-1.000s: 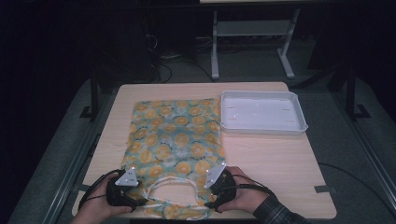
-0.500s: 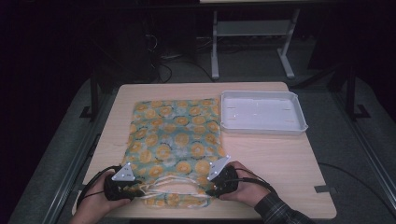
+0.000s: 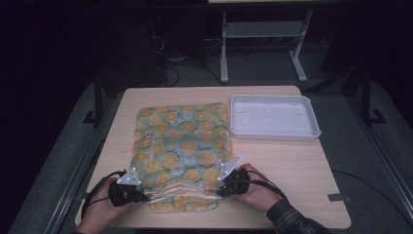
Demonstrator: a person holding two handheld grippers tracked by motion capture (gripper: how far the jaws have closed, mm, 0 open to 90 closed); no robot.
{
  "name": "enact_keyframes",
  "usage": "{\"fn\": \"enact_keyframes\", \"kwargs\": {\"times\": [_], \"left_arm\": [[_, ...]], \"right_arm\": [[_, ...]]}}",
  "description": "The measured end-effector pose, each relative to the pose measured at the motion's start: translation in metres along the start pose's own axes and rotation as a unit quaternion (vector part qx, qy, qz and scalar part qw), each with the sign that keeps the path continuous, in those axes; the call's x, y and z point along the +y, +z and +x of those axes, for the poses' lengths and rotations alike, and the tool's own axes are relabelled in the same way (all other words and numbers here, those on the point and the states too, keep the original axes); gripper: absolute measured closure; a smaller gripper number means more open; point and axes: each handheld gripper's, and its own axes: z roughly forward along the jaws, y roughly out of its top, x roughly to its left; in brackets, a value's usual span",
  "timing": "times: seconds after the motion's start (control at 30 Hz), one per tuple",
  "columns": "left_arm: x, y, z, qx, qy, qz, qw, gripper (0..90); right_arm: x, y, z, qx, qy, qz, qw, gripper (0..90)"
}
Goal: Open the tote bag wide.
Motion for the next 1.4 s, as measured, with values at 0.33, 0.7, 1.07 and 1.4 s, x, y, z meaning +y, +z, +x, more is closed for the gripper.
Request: {"fn": "enact_keyframes", "kwargs": {"times": [0.33, 0.7, 1.07, 1.4], "left_arm": [[0.001, -0.003, -0.004, -0.035, -0.029, -0.018, 0.9988, 88.8], [0.004, -0.020, -0.007, -0.053, -0.029, -0.068, 0.9959, 89.0], [0.009, -0.035, -0.015, -0.061, -0.025, -0.095, 0.9932, 89.1], [0.024, -0.055, -0.010, -0.051, -0.029, -0.122, 0.9908, 89.1]], "right_arm": [[0.000, -0.006, -0.001, -0.001, 0.011, 0.007, 0.9999, 89.2], [0.000, -0.028, -0.006, -0.007, 0.026, -0.024, 0.9993, 89.6], [0.001, -0.045, -0.004, -0.009, 0.027, -0.047, 0.9985, 89.6], [0.015, -0.066, -0.011, -0.031, 0.021, -0.075, 0.9965, 89.6]]}}
